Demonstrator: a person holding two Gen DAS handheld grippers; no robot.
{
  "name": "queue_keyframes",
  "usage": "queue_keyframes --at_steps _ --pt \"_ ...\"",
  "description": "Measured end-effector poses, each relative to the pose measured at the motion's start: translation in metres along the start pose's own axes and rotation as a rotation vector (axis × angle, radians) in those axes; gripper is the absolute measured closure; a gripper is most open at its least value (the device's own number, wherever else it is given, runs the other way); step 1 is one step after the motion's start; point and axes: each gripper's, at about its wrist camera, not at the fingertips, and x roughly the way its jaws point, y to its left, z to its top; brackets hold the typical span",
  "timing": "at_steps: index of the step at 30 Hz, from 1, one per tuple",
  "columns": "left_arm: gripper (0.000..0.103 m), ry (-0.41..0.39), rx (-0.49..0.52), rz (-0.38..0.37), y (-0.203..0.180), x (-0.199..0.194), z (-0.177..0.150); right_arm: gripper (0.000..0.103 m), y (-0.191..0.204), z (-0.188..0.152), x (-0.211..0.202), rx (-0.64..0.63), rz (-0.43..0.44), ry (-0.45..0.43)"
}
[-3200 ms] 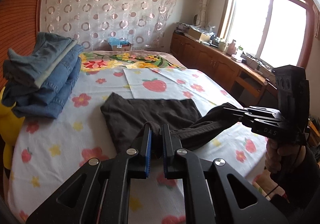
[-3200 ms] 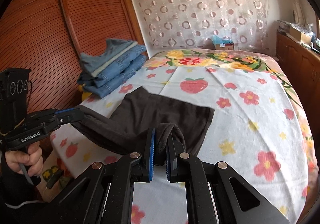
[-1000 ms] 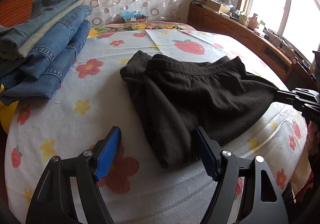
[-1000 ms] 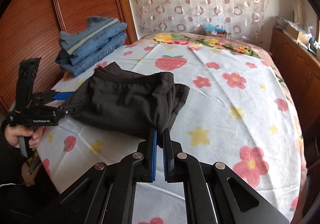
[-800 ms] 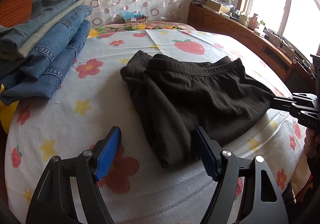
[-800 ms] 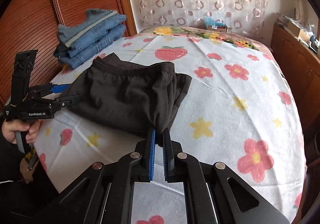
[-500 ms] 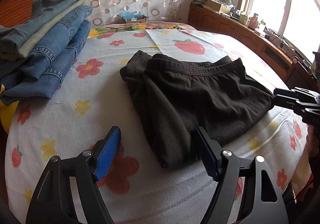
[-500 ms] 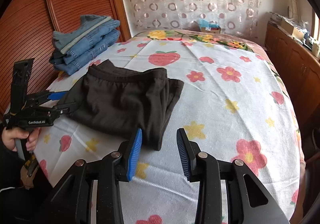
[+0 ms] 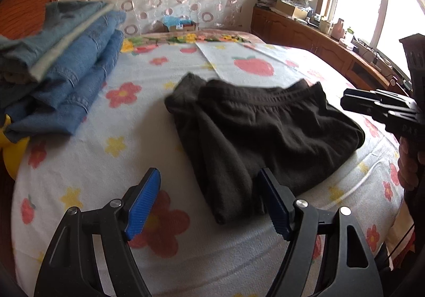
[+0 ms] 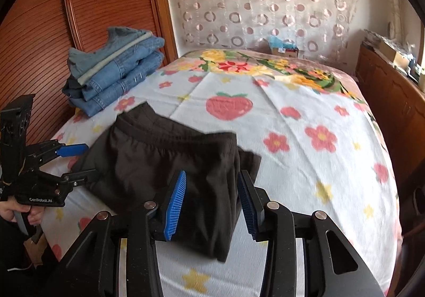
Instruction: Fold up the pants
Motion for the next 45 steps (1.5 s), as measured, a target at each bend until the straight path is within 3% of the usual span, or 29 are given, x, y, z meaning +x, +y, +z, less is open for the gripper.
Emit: queue_keyframes --at_steps 3,6,9,13,15,17,18,19,22,27,33,38,40,42,43,45 --pt "0.027 -0.029 0.004 -0.011 0.003 -0.005 0.011 0.061 -0.004 0.007 0.008 -0.014 0.006 -0.001" --pt "0.047 -0.042 0.017 -0.046 0.004 -0.003 0.026 0.061 -0.007 0.013 0.022 -0.023 0.007 0.020" --pt "0.054 -0.019 0.032 -0.067 0.004 0.010 0.042 0.061 -0.009 0.017 0.038 -0.033 0.001 0.048" --pt "0.057 0.009 0.062 -0.064 0.003 0.026 0.057 0.063 -0.016 0.022 0.054 -0.010 0.016 0.076" --pt "0.060 0.018 0.071 -0.075 0.002 0.031 0.060 0.071 -0.021 0.023 0.058 0.015 0.049 0.085" --pt "0.069 0.026 0.075 -0.080 0.001 0.034 0.062 0.082 -0.025 0.024 0.057 0.030 0.074 0.085" --pt "0.082 0.020 0.072 -0.072 0.000 0.035 0.062 0.086 -0.026 0.025 0.057 0.031 0.086 0.083" --pt "0.086 0.012 0.071 -0.057 0.000 0.034 0.062 0.088 -0.026 0.026 0.055 0.028 0.090 0.076" --pt "0.092 -0.027 0.070 -0.065 -0.004 0.025 0.065 0.094 -0.021 0.028 0.047 0.005 0.075 0.031" --pt "0.092 -0.054 0.060 -0.047 -0.004 0.020 0.078 0.094 -0.011 0.032 0.034 -0.005 0.020 -0.054" --pt "0.092 0.006 0.068 -0.033 -0.001 0.041 0.077 0.094 -0.008 0.029 0.060 -0.009 -0.035 0.030" --pt "0.077 0.037 0.062 -0.010 0.001 0.043 0.072 0.087 -0.010 0.027 0.064 0.020 -0.020 0.059" --pt "0.059 0.031 0.063 0.003 0.003 0.040 0.070 0.081 -0.012 0.030 0.059 0.022 -0.024 0.052" --pt "0.050 0.026 0.059 0.005 0.005 0.037 0.067 0.070 -0.012 0.030 0.051 0.017 -0.038 0.041" --pt "0.041 0.035 0.058 0.013 0.006 0.038 0.066 0.068 -0.011 0.028 0.047 0.014 -0.042 0.038" --pt "0.034 0.065 0.047 0.040 0.009 0.043 0.064 0.064 -0.009 0.024 0.041 0.015 -0.035 0.032"
